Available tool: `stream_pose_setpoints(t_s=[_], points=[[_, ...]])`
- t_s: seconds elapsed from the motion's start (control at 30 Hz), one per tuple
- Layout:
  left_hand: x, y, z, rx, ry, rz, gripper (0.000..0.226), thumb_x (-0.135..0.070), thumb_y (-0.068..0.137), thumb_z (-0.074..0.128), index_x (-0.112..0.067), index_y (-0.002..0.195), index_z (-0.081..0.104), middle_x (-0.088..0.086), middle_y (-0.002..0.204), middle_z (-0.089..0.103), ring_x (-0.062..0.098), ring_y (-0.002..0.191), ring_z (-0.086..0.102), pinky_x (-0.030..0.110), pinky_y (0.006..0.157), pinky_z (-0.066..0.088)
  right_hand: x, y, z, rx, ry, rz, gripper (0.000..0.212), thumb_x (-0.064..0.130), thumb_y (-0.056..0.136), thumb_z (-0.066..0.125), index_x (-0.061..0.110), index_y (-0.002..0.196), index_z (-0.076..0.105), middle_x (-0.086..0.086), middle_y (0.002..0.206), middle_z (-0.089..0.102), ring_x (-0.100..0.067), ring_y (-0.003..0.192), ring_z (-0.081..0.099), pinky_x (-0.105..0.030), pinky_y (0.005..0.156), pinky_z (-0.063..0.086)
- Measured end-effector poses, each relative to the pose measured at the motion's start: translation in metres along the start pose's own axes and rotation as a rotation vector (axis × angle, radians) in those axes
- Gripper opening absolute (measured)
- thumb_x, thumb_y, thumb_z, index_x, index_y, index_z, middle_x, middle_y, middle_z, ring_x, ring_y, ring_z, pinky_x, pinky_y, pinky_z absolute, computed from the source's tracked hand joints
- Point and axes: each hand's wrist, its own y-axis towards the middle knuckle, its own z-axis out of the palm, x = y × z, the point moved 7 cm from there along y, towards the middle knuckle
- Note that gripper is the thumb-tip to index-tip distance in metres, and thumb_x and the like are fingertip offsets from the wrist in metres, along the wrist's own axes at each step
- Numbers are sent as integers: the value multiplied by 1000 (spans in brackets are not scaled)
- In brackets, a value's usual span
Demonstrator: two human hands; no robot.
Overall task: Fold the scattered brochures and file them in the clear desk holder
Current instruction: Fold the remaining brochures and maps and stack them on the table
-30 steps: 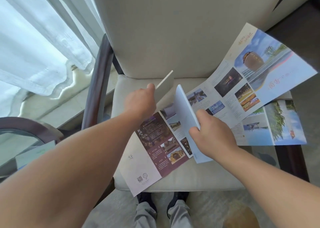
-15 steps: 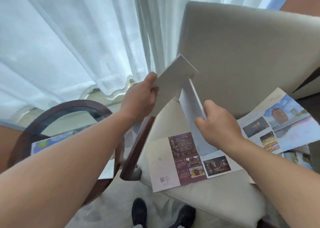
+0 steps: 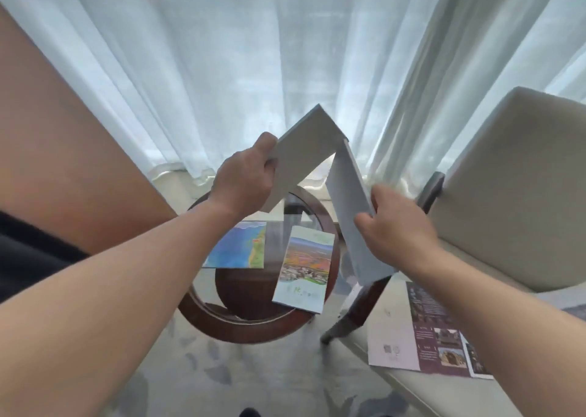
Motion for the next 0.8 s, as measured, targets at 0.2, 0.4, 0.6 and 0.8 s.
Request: stream_pose_setpoints(t_s=[0.2,0.4,0.6,0.8], points=[[116,-41,-47,57,98,-54,9,-18,95,45,-17,103,48,7,84,60,32,74,54,39,63,42,73,8,58,76,22,-65,24,26,81,52,23,69,31,3,65,44,-14,54,40,-32,47,21],[164,-63,-33,115,125,-33,5,-10,91,54,-14,92,55,9,76,63,34,72,56,36,64,35,92,35,102,178,-5,-76,17,24,81,52,21,73,38,2,69,48,-16,59,45,-33,49,31],[165,-68,14,286,126,151,14,2,81,64,-12,82,67,1,83,67,29,99,61,50,99,40,84,64,121,207,-26,-79,24,24,83,52,22,70,32,3,65,47,-16,55,44,-32,47,25],[152,-75,74,361,178,367,16,-1,76,72,-16,78,67,-2,95,71,34,120,58,61,110,25,69,72,147,251,-70,-26,28,24,84,51,24,69,28,5,64,46,-14,54,42,-31,46,23]])
